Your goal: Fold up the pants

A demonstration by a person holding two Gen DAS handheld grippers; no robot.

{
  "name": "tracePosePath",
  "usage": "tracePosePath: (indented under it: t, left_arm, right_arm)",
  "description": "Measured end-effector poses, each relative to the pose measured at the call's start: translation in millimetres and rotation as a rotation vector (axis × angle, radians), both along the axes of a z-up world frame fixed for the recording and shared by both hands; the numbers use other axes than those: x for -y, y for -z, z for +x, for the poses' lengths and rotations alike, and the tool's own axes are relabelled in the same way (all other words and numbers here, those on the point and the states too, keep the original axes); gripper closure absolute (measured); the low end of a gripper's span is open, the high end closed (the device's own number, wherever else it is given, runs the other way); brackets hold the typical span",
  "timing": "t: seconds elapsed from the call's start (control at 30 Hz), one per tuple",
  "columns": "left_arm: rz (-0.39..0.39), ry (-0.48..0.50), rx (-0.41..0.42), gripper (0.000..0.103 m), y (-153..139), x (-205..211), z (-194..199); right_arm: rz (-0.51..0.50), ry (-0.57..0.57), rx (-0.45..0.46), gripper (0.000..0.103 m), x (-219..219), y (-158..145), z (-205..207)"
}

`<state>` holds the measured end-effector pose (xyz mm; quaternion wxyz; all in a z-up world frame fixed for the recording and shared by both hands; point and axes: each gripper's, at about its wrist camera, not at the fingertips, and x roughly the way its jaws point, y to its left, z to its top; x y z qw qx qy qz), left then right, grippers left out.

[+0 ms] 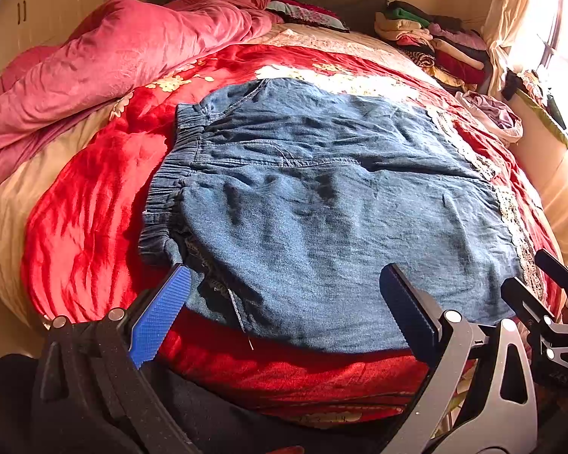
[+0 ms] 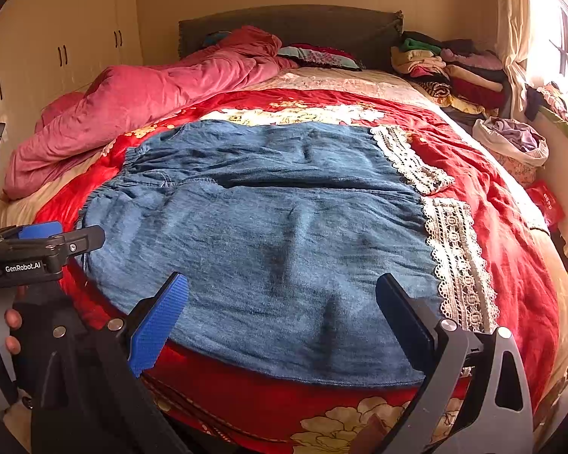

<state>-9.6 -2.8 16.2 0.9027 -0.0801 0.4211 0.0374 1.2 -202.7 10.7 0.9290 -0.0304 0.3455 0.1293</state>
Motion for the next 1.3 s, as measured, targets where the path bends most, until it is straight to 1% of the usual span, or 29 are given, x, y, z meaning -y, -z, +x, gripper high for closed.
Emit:
tracePosePath:
  t: [0.3, 0.57, 0.8, 1.13, 1.2, 1.3]
  left_arm:
    - [0.006, 0.013, -0.001, 0.009, 1, 0, 4]
    - [0.006, 0.026, -0.013, 0.009, 3, -6, 23]
    - [0.016, 0.014, -0.03, 0.009, 4, -22, 52]
    - [0.001, -0.021, -0.028, 0.009, 0, -65, 98]
    - [-0.015, -0.019, -0.036, 0.009, 1, -76, 108]
    - [-0.017, -0.035, -0.04, 0.009, 1, -91, 122]
  right_arm:
    - [-0.014, 0.006, 0.008, 0.004, -1, 0, 5]
    - [-0.045, 0.012, 0.018, 0.004, -8, -4, 28]
    - [-0.08, -0.009, 0.03, 0.004, -22, -8, 61]
    - [-0.117, -0.058, 0.043, 0.004, -51, -15, 121]
    - [-0.108, -0.081, 0.04, 0.004, -58, -16, 133]
    - [-0.092, -0.114, 0.033, 0.004, -65, -18, 155]
